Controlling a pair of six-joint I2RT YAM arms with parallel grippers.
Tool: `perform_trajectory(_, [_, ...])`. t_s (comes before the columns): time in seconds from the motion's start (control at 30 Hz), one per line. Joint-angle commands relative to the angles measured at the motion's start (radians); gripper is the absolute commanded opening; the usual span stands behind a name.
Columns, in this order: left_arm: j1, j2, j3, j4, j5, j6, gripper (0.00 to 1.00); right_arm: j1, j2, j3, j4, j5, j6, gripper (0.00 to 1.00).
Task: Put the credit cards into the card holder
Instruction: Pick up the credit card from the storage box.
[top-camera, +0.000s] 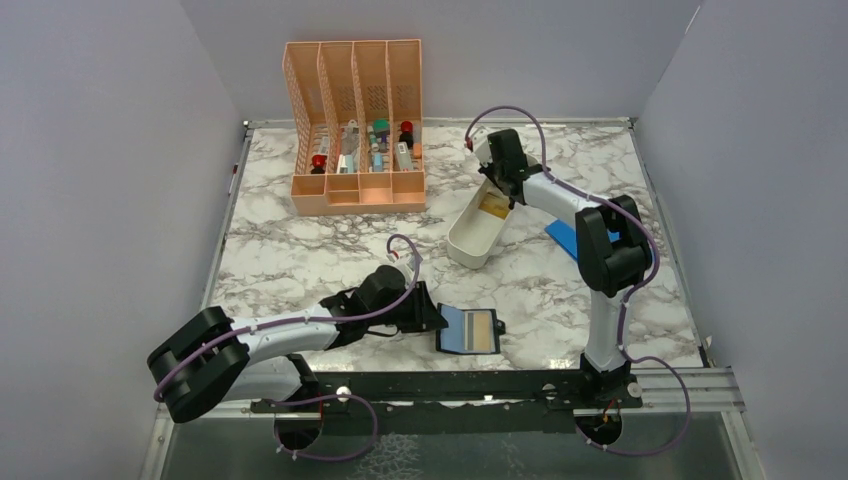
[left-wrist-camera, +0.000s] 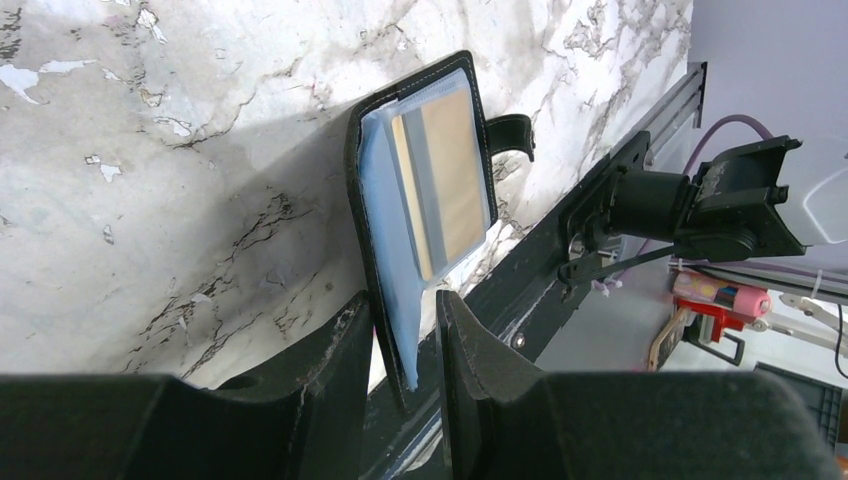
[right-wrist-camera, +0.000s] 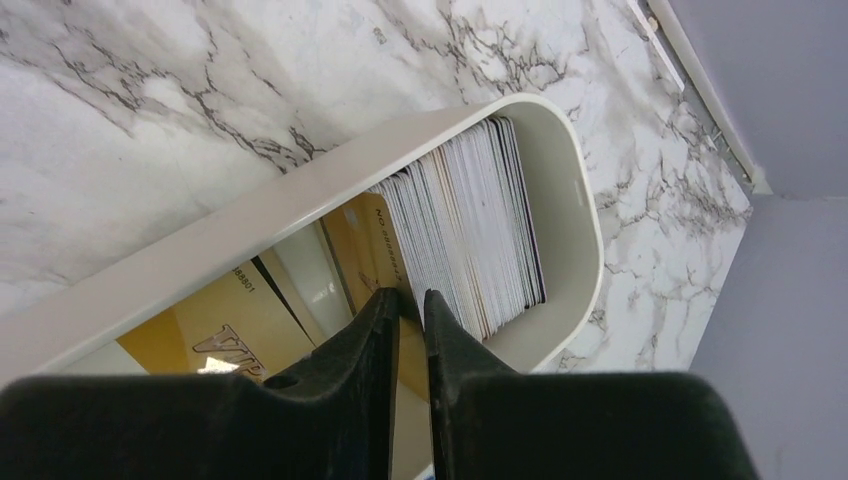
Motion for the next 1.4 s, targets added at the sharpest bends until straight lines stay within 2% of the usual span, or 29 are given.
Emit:
perform_trajectory(0.0, [0.003, 0.016, -0.008, 0.049, 0.03, -0.006, 0.33, -0.017, -0.001, 0.074, -0.051, -0.012, 0.036, 0.18])
perform_trajectory(0.2, [0.003, 0.015, -0.006, 0.047, 0.03, -0.005, 0.33, -0.017, -0.018, 0.079, -0.071, -0.015, 0.036, 0.17])
perform_trajectory(0.33, [0.003, 0.008, -0.009, 0.035, 0.015, -0.012, 0.3, -0.016, -0.029, 0.105, -0.145, -0.036, 0.066, 0.02])
perform_trajectory(0.37, [0.003, 0.009, -0.008, 0.029, 0.011, -0.012, 0.3, -0.016, -0.037, 0.109, -0.164, -0.044, 0.076, 0.01])
perform_trajectory(0.5, [0.003, 0.008, -0.006, 0.0, -0.01, -0.01, 0.25, -0.016, -0.081, 0.102, -0.213, -0.072, 0.119, 0.01])
perform_trajectory(0.63, [0.003, 0.008, -0.011, -0.027, -0.045, -0.008, 0.13, -0.016, -0.125, 0.09, -0.241, -0.083, 0.152, 0.01])
perform_trajectory(0.73, [0.003, 0.005, -0.006, -0.051, -0.063, -0.006, 0.08, -0.016, -0.15, 0.091, -0.265, -0.102, 0.179, 0.01])
perform_trajectory(0.9, [0.002, -0.005, 0.015, -0.094, -0.092, 0.008, 0.04, -0.015, -0.196, 0.115, -0.321, -0.168, 0.245, 0.01])
perform_trajectory(1.0, [0.002, -0.016, 0.038, -0.131, -0.133, 0.018, 0.02, -0.013, -0.239, 0.115, -0.337, -0.191, 0.335, 0.01])
perform_trajectory(1.13, [0.003, -0.035, 0.004, -0.103, -0.167, -0.011, 0.02, -0.013, -0.328, 0.083, -0.347, -0.223, 0.48, 0.01])
perform_trajectory(1.37, [0.007, -0.001, -0.003, -0.082, -0.162, -0.039, 0.02, -0.011, -0.559, -0.081, -0.31, -0.455, 0.626, 0.01])
